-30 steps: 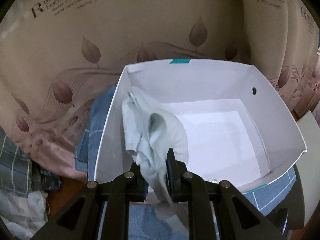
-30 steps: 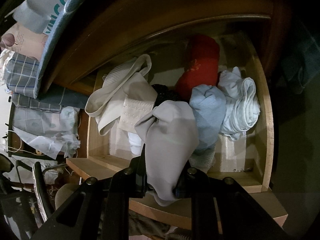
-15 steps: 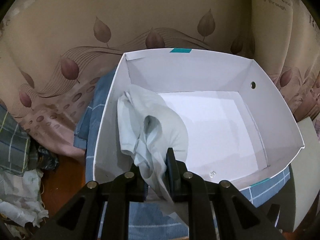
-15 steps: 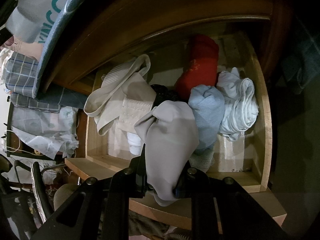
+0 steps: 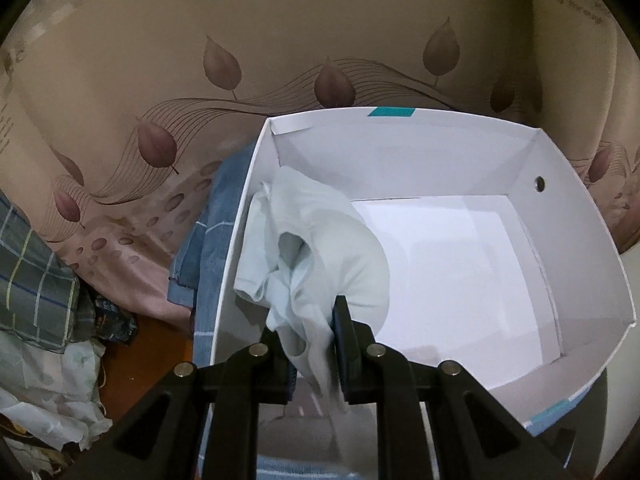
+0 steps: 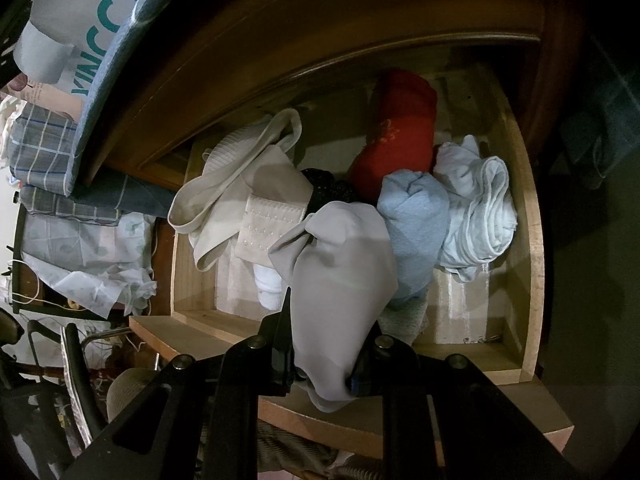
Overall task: Take underwear out of drawer
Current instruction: 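Lower the grey underwear into the white XINCCI box and open the left tool, then lift the grey underwear out of the drawer with the right tool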
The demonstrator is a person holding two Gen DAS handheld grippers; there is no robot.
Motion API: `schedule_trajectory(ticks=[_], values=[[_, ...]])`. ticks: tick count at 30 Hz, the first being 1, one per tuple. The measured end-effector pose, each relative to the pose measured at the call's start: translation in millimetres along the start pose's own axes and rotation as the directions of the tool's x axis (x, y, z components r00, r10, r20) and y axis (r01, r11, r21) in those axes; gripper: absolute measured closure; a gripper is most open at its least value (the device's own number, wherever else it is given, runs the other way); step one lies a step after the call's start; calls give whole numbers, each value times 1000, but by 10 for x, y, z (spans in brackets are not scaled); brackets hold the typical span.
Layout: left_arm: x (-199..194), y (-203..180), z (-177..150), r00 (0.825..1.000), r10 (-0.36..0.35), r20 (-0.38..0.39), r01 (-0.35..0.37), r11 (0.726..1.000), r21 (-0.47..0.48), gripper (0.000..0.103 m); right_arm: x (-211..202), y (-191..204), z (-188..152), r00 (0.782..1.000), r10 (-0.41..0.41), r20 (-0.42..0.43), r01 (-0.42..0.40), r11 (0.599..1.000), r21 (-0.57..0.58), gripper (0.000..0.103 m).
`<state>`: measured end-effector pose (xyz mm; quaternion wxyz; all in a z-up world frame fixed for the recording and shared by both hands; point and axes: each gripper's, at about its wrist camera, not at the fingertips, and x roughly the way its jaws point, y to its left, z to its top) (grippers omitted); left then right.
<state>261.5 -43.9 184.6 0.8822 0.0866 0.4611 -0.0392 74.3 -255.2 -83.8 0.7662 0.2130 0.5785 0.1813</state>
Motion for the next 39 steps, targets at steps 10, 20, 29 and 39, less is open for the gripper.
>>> schedule_trajectory(ticks=[10, 20, 29, 39], values=[[186, 12, 144, 999, 48, -17, -48, 999, -10, 85, 10, 1, -3, 1000, 4, 1, -4, 1000, -1, 85], [96, 16, 81, 998, 57, 11, -56, 998, -14, 61, 12, 0, -7, 1000, 3, 3, -3, 1000, -1, 85], [-307, 111, -34, 997, 61, 57, -59, 998, -33, 57, 18, 25, -22, 1000, -6, 11, 6, 1000, -5, 85], [-831, 379, -648, 987, 51, 151, -36, 994, -99, 51, -7, 51, -34, 999, -36, 26, 37, 999, -20, 85]])
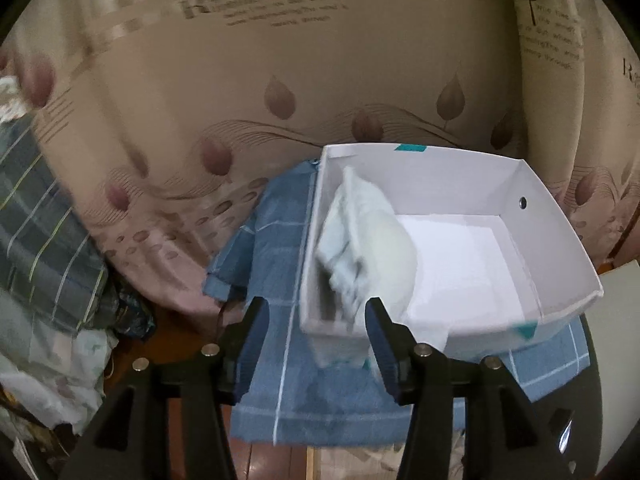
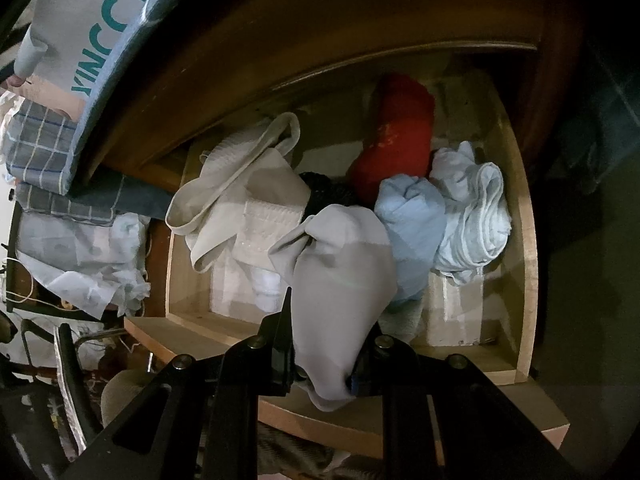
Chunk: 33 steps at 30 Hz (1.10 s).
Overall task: Take underwear out of drawer
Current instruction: 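Lift the grey underwear out of the drawer with the right tool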
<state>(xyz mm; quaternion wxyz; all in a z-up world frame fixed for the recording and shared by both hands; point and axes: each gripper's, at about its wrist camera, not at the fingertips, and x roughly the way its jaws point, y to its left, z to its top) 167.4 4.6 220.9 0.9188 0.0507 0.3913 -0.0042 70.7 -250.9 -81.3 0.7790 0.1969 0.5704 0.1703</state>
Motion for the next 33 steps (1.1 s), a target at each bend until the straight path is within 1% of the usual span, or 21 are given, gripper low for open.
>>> schedule_trajectory(ticks=[3, 7, 9, 11, 13, 17, 21, 23, 24, 25, 27, 28, 29, 33], values=[[-105, 91, -388, 1000, -4, 19, 5, 1000, -27, 49, -1, 27, -7, 1000, -15, 1, 15, 1000, -17, 85], [-99, 148, -988, 999, 35, 23, -34, 999, -41, 49, -19, 41, -15, 1000, -17, 12, 17, 999, -31, 85], [-35, 182, -1239, 999, 39, 2, -38, 995, -91, 49, -50, 51, -23, 1000, -15, 27, 16, 999, -35, 85], [72, 207, -1468, 999, 13, -44, -19, 990, -141, 49, -107, 72, -37, 998, -15, 53, 17, 999, -43, 85], [190, 213, -1650, 997, -2, -82, -13, 984, -179, 49, -155, 95, -50, 997, -23, 74, 27, 998, -51, 86], [428, 181, -1982, 988, -1, -156, -30, 980, -196, 49, -188, 123, -66, 996, -39, 79, 43, 997, -58, 89], [506, 217, -2210, 988, -12, -157, -24, 973, -229, 49, -148, 174, -71, 997, -51, 54, 55, 996, -74, 91], [521, 256, -2258, 989, -22, -148, -15, 970, -244, 49, -82, 190, -58, 999, -48, 15, 49, 996, -79, 90], [532, 281, -2267, 988, -33, -152, -7, 966, -257, 49, -47, 177, -48, 999, -40, -6, 40, 997, -61, 87], [530, 313, -2269, 988, -50, -145, 8, 961, -276, 49, 3, 140, -30, 999, -39, -28, 39, 999, -19, 84], [511, 351, -2287, 990, -63, -123, 23, 952, -304, 49, 91, 96, 1, 997, -25, -69, 26, 999, 26, 74], [511, 361, -2288, 991, -68, -119, 28, 950, -311, 49, 129, 103, 7, 996, -38, -81, 40, 999, 27, 64], [513, 375, -2295, 990, -79, -117, 38, 947, -320, 49, 155, 117, 11, 994, -58, -88, 60, 998, 17, 58], [556, 419, -2330, 985, -111, -133, 55, 930, -363, 49, 281, 214, 30, 984, -131, -125, 128, 991, -34, 45]])
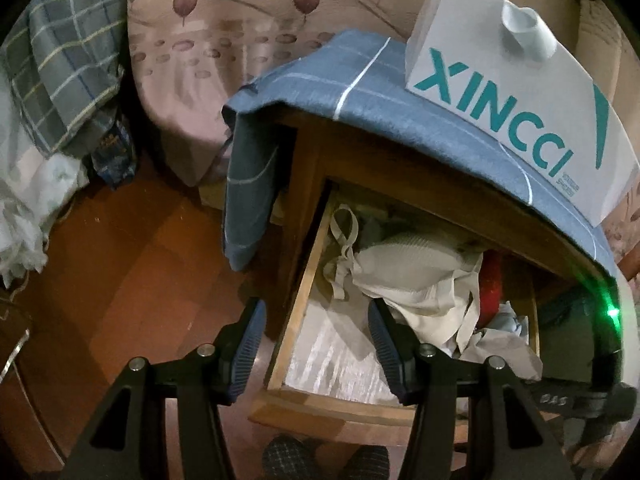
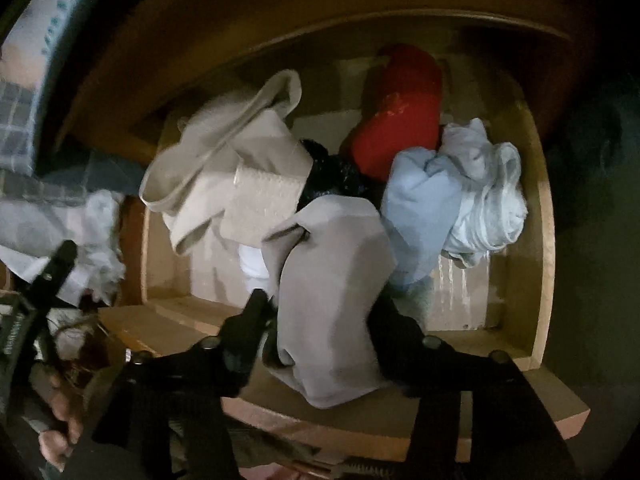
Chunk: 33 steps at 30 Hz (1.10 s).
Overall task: Take underwear out of drawer
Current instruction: 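Lift the grey underwear out of the drawer with the right tool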
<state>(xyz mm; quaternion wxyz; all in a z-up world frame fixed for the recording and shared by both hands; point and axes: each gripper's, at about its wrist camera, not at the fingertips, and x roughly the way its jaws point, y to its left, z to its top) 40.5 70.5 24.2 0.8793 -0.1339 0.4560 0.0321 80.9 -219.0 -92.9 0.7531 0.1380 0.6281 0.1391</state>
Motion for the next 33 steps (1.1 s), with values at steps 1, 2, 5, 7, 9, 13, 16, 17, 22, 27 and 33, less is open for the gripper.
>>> schedule_trajectory(ticks=[1, 2, 5, 7, 9, 13, 16, 17, 22, 27, 33], values=[[4, 8, -4, 1000, -5, -3, 5, 1000, -10, 49, 48, 40, 21, 999, -33, -14, 33, 999, -17, 40], [15, 10, -7, 1000, -10, -9, 10, 1000, -14, 49, 83, 46, 20, 999, -51, -20, 50, 998, -29, 40], [39, -20, -21, 1000, -3, -23, 3, 1000, 0, 49, 204, 98, 45, 994, -102, -49, 98, 993, -67, 44], [52, -40, -24, 1000, -3, -27, 3, 1000, 9, 49, 283, 126, 36, 989, -127, -77, 121, 989, -87, 57], [70, -55, -31, 999, 0, -33, 1, 1000, 15, 49, 319, 139, 18, 987, -132, -94, 123, 988, -97, 67], [73, -53, -39, 1000, -1, -28, 1, 1000, 10, 49, 309, 196, -17, 984, -165, -72, 155, 980, -127, 80], [94, -45, -43, 999, -3, -37, 3, 1000, 6, 49, 268, 220, -44, 986, -160, -46, 154, 980, -127, 84], [103, -37, -43, 999, -5, -39, 5, 1000, 2, 49, 230, 223, -50, 986, -161, -31, 156, 980, -125, 84], [105, -33, -41, 999, -5, -38, 6, 1000, 2, 49, -65, 245, -49, 990, -135, 46, 140, 984, -112, 86], [115, -11, -31, 999, -8, -43, 8, 1000, -8, 49, -340, 276, -58, 993, -92, 78, 101, 989, -111, 86], [109, 13, -29, 999, -11, -35, 10, 1000, -20, 49, -720, 341, -94, 990, -49, 132, 64, 991, -118, 86]])
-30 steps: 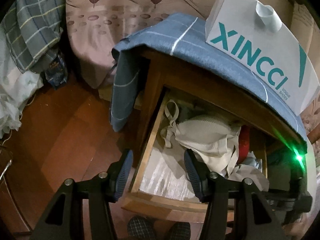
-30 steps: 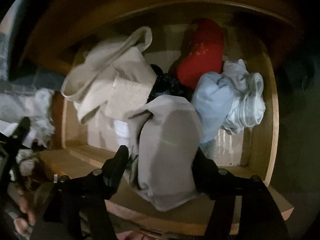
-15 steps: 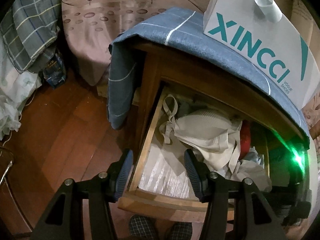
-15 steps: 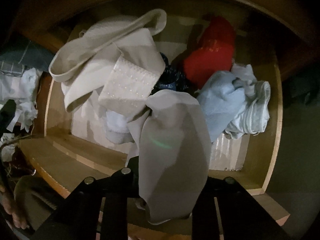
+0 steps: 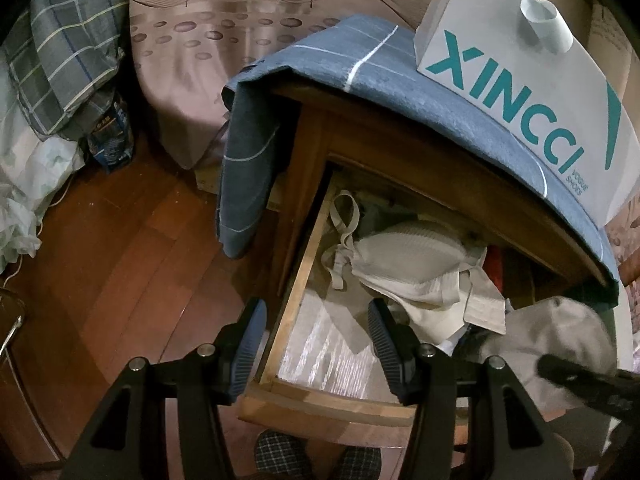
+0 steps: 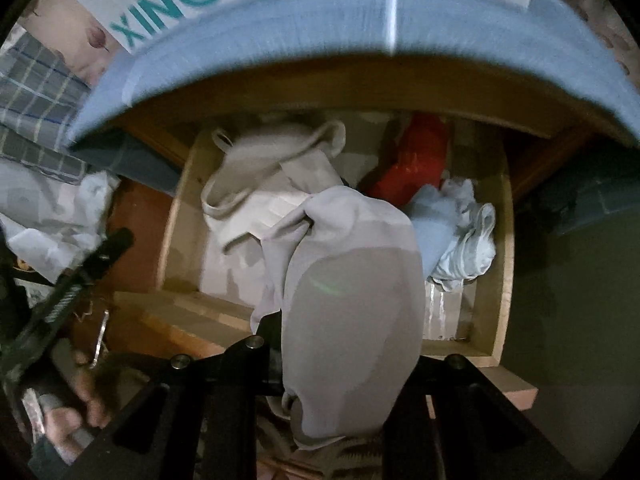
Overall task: Take underwear out of drawer
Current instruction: 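Lift the grey underwear out of the drawer with the right tool, then carry the grey underwear into the white box and open the right tool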
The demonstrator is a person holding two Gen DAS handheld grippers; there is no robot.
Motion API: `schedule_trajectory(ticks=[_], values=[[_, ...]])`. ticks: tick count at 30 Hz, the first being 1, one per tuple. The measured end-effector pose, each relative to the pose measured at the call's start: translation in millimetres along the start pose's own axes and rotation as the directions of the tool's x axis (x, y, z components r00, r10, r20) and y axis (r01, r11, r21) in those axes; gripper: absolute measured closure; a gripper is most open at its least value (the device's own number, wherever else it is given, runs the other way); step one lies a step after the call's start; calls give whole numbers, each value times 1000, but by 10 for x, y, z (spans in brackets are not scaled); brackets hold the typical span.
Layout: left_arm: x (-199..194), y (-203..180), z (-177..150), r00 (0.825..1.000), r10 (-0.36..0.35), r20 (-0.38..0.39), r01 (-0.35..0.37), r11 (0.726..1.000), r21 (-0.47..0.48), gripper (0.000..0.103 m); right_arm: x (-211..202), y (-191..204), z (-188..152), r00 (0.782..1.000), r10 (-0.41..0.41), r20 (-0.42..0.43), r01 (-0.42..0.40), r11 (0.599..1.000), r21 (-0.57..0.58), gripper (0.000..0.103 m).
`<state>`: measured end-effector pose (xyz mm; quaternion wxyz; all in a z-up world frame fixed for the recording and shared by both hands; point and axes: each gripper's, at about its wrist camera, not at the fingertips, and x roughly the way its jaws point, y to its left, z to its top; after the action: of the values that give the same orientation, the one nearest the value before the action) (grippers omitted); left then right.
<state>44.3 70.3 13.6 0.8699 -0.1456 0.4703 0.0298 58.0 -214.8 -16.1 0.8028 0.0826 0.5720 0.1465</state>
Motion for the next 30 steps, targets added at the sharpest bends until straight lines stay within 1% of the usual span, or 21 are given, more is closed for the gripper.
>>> schedule_trajectory(ticks=[3, 10, 16, 19, 21, 24, 25, 27, 28, 30], values=[[6, 13, 0, 1000, -1, -2, 1, 1000, -1, 49, -219, 31, 14, 999, 15, 29, -15, 1000, -10, 86], [1, 52, 1, 1000, -6, 1, 6, 1000, -15, 49, -818, 86, 101, 992, 84, 99, -84, 996, -11, 86], [-5, 66, 0, 1000, -9, 2, 9, 1000, -16, 49, -1392, 238, 264, 975, 76, 208, -65, 996, -59, 86], [-7, 72, 5, 1000, -12, 1, 12, 1000, -20, 49, -1651, 320, 440, 959, 71, 273, -52, 996, -78, 86], [-9, 74, 5, 1000, -12, 1, 12, 1000, -20, 49, -1842, 375, 593, 942, 64, 328, -38, 996, -85, 86], [-17, 76, 0, 1000, -12, 4, 12, 1000, -22, 49, -2022, 448, 805, 917, 56, 395, -26, 996, -81, 86], [-18, 76, 0, 1000, -14, 3, 14, 1000, -21, 49, -2102, 469, 908, 905, 49, 422, -16, 996, -83, 86], [-20, 76, 0, 1000, -11, 4, 12, 1000, -23, 49, -2206, 480, 1046, 888, 40, 458, -3, 997, -80, 86], [-18, 76, 1, 1000, -13, 4, 13, 1000, -22, 49, -2261, 503, 1168, 877, 24, 479, 16, 997, -80, 86], [-21, 77, 2, 1000, -13, 3, 14, 1000, -21, 49, -2290, 510, 1336, 863, 1, 506, 39, 997, -69, 86]])
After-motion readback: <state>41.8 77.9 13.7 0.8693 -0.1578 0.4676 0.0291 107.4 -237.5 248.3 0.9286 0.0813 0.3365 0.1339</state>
